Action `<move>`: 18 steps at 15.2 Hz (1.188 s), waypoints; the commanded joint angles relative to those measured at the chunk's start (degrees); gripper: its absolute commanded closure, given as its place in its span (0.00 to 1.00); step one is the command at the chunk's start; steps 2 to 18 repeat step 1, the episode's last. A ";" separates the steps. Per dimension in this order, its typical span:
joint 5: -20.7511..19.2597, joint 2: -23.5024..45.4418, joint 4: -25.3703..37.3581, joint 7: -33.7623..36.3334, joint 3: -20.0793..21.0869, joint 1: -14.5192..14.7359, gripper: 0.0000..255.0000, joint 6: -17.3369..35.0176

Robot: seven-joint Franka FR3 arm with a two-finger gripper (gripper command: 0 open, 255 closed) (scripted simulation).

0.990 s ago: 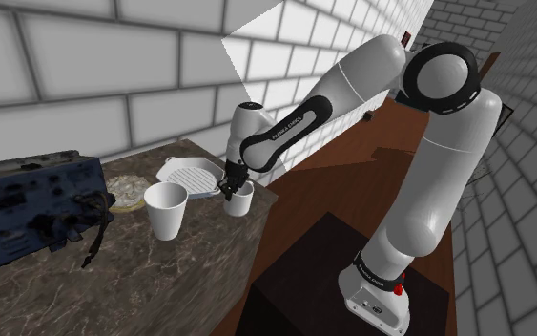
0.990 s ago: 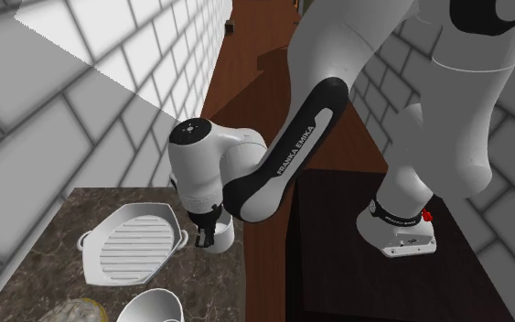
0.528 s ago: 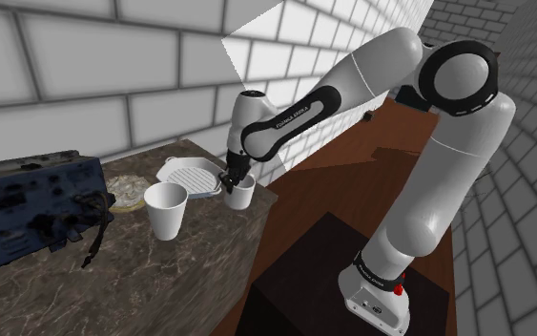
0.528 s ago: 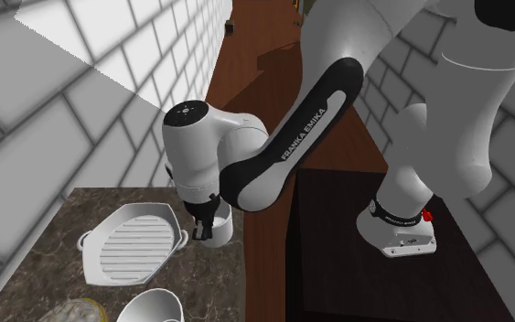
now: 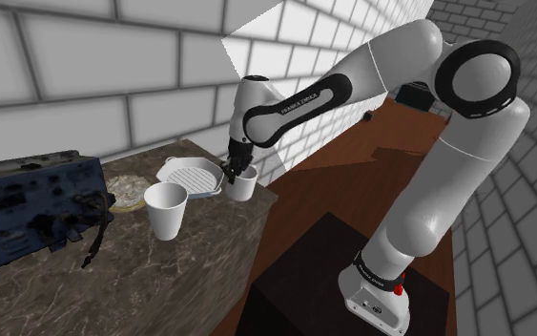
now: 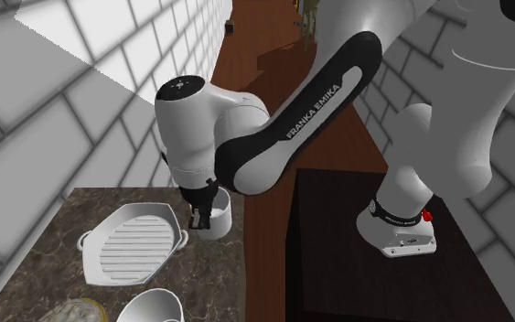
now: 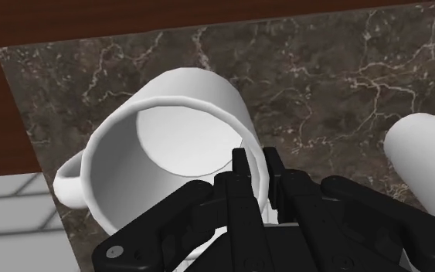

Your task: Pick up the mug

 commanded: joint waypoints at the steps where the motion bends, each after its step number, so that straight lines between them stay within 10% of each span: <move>1: 0.10 -0.30 0.18 -0.02 0.03 0.02 1.00 -0.48; 18: 0.10 -0.30 0.18 -0.02 0.03 0.02 1.00 -0.48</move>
